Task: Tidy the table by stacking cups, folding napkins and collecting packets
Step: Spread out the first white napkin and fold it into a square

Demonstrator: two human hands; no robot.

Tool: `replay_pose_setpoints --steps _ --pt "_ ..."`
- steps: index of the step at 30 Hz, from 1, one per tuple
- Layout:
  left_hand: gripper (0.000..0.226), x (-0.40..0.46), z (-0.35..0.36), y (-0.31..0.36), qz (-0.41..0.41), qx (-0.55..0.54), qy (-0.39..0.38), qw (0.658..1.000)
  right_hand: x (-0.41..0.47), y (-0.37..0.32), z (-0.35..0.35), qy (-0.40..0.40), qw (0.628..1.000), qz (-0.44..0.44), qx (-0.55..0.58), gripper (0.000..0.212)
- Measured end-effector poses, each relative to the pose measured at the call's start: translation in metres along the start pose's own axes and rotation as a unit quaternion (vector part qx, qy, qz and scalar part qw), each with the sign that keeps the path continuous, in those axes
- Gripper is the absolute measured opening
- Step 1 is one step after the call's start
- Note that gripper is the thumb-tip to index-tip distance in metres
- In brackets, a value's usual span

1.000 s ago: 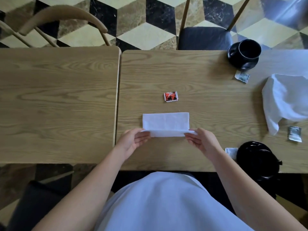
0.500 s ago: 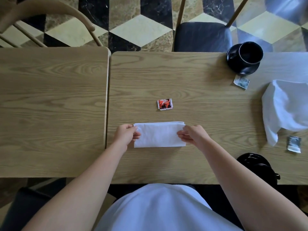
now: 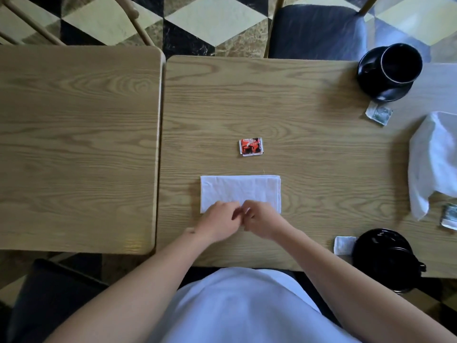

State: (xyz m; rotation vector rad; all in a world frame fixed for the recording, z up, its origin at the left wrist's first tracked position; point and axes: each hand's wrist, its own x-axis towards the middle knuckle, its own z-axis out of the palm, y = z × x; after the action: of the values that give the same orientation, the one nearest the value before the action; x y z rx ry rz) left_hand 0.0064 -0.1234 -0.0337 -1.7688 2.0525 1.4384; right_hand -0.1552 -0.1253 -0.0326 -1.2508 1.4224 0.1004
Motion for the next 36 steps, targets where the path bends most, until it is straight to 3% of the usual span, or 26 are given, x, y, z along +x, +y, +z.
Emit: replay_pose_setpoints --steps 5,11,15,18,21,23,24,26,28,30,32,36 --pt "0.011 0.022 -0.002 -0.002 -0.027 0.041 -0.056 0.997 0.021 -0.007 0.008 -0.034 0.995 -0.006 -0.094 0.027" --pt "0.011 0.03 -0.007 0.006 -0.117 0.033 -0.047 0.991 0.027 0.009 -0.016 -0.008 0.994 0.103 -0.037 0.024" --pt "0.015 0.015 -0.015 -0.017 -0.177 0.071 0.003 0.982 0.015 0.029 -0.043 0.012 0.988 0.134 -0.068 0.027" --pt "0.016 -0.001 -0.023 -0.037 -0.24 0.101 0.032 0.965 0.007 0.026 -0.05 0.015 0.976 0.127 -0.177 0.017" --pt "0.019 -0.016 -0.02 -0.04 -0.314 -0.006 0.105 0.943 0.008 0.016 -0.057 0.138 0.967 0.069 -0.201 0.009" --pt "0.012 -0.023 -0.009 -0.03 -0.357 -0.205 0.161 0.897 0.015 0.009 -0.06 0.237 0.948 -0.031 -0.212 0.019" --pt "0.011 -0.024 -0.003 -0.021 -0.381 -0.326 0.149 0.852 0.019 0.004 -0.062 0.232 0.94 -0.058 -0.244 0.027" --pt "0.014 -0.024 0.008 0.002 -0.431 -0.538 0.063 0.722 0.028 -0.006 -0.064 0.166 0.935 -0.047 -0.31 0.041" --pt "0.022 -0.018 0.017 0.021 -0.447 -0.65 -0.025 0.614 0.036 -0.012 -0.064 0.121 0.932 -0.011 -0.342 0.044" --pt "0.03 -0.011 0.022 0.033 -0.451 -0.703 -0.059 0.547 0.042 -0.015 -0.064 0.096 0.927 0.018 -0.362 0.039" --pt "0.032 -0.006 0.023 0.042 -0.437 -0.74 -0.074 0.506 0.042 -0.018 -0.064 0.072 0.92 0.041 -0.382 0.029" --pt "0.037 -0.012 0.026 0.048 -0.404 -0.765 -0.092 0.492 0.028 -0.026 -0.058 0.036 0.927 0.02 -0.373 0.018"
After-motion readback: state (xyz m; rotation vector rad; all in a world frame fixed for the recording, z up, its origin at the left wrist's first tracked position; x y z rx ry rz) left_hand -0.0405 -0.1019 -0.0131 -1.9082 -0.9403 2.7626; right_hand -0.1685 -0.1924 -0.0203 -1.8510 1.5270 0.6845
